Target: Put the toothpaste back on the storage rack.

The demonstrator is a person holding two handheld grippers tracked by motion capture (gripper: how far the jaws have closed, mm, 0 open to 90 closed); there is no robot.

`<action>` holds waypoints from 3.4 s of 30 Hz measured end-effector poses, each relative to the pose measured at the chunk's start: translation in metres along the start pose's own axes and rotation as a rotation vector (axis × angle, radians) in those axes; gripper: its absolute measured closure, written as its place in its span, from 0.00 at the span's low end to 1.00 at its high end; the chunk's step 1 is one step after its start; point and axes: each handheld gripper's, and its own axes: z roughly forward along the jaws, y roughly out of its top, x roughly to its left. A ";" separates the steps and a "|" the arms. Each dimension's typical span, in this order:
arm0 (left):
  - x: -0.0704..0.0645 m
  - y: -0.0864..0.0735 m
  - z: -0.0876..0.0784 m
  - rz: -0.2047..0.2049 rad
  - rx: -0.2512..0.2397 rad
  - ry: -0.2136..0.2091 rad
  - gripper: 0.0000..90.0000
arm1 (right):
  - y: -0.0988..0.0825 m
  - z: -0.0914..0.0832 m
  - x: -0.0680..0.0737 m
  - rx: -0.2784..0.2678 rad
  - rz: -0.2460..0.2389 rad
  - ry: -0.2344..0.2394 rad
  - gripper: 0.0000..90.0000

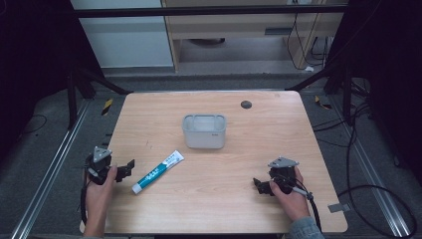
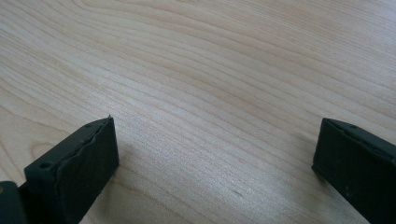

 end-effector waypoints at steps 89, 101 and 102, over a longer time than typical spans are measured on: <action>-0.100 0.099 0.037 0.550 0.532 -0.195 0.19 | 0.001 0.001 -0.001 0.004 -0.006 0.008 0.00; -0.112 0.091 0.055 0.560 0.631 -0.236 0.38 | 0.001 0.001 -0.001 0.003 -0.006 0.008 0.00; -0.113 0.090 0.057 0.562 0.641 -0.238 0.39 | 0.001 0.001 -0.001 0.004 -0.006 0.008 0.00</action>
